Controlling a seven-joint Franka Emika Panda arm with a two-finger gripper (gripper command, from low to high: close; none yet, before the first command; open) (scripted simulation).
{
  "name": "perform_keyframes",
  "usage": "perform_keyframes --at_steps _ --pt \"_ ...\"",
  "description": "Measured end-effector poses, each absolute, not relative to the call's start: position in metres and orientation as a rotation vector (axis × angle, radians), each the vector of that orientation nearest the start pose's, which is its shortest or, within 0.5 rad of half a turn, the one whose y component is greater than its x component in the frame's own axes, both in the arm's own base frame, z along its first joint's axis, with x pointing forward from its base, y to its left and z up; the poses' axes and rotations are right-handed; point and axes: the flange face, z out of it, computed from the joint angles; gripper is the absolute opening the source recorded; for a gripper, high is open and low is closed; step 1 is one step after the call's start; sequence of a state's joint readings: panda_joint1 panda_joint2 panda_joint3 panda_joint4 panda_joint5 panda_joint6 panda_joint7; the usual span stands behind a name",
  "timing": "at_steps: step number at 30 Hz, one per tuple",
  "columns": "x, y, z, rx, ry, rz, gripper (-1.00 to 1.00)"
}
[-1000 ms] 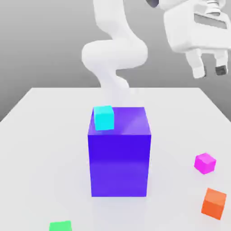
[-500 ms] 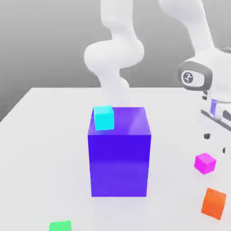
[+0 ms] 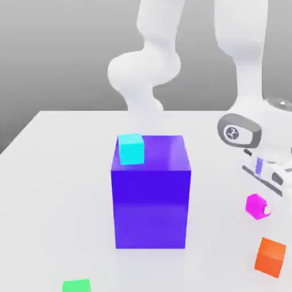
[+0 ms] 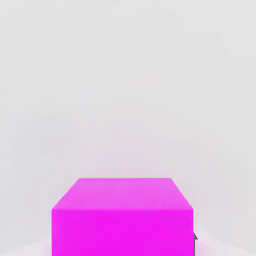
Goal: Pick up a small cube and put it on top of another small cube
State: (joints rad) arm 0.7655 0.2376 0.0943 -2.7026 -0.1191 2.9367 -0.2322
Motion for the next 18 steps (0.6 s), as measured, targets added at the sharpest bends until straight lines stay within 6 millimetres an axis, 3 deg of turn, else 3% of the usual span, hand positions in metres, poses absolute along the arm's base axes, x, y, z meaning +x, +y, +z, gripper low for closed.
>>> perform_keyframes --at_steps 3,5,7,10,12,15,18 --pt "0.253 0.309 0.183 -2.591 -1.779 0.002 -1.0" --pt "0.29 0.291 0.191 -2.695 -1.617 0.016 -1.0" --pt "0.339 0.259 0.194 -2.82 -1.386 0.031 -1.0" --pt "0.409 0.194 0.2 -2.974 -1.008 0.047 -1.0" --pt "0.445 0.146 0.204 -3.042 -0.773 0.051 -1.0" --pt "0.483 0.072 0.213 -3.104 -0.456 0.049 -1.0" --pt "0.505 -0.002 0.223 -3.133 -0.168 0.037 -1.0"
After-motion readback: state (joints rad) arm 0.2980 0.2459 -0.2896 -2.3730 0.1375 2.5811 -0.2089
